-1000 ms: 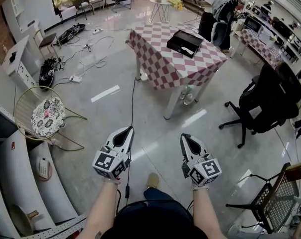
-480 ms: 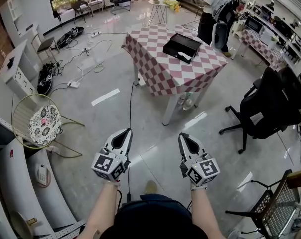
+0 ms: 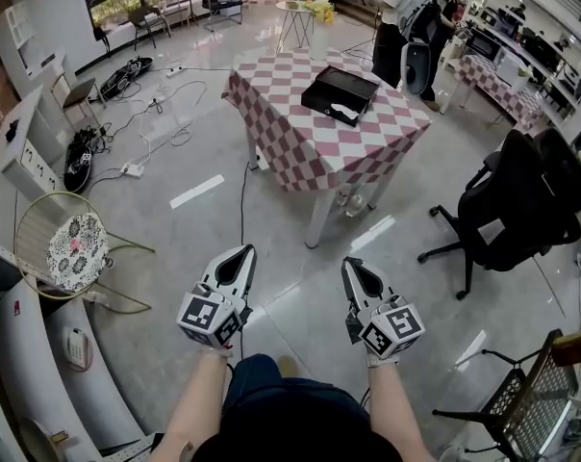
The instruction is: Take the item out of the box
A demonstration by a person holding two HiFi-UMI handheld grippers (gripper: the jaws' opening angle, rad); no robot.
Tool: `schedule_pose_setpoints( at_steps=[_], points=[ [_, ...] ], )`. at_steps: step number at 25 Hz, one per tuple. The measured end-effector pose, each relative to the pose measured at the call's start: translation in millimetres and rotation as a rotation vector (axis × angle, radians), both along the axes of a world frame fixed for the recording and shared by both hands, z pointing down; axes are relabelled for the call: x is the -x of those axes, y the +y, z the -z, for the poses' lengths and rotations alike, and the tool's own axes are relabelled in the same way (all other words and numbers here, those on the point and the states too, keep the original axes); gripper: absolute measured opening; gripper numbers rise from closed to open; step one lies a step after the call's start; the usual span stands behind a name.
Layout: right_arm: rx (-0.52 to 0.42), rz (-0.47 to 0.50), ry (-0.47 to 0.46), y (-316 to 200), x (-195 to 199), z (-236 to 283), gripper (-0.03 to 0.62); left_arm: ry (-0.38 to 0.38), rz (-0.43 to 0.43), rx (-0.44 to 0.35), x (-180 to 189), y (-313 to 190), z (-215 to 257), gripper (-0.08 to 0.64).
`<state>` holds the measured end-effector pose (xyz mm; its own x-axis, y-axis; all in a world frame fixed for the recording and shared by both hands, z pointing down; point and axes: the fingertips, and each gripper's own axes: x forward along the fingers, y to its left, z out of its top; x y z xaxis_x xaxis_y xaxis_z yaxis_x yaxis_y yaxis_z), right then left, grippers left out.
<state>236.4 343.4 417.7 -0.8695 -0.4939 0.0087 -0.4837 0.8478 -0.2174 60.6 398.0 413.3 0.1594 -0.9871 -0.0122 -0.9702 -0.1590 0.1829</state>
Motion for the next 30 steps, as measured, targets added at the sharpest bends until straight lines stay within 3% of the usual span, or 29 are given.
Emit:
schedule_pose_setpoints(
  at_steps=[12,19,30],
  points=[
    [0.028,0.025,-0.002,-16,7,-3,0.005,0.021,0.023,-0.020,9,-21,-4,0.008],
    [0.031,-0.003,0.003,-45,8,-8,0.005,0.013,-0.021,-0.024,8,-60,-8,0.008],
    [0.033,0.000,0.025,-94,43,-7,0.005,0.036,-0.033,-0.019,40,-119,-6,0.008]
  ],
)
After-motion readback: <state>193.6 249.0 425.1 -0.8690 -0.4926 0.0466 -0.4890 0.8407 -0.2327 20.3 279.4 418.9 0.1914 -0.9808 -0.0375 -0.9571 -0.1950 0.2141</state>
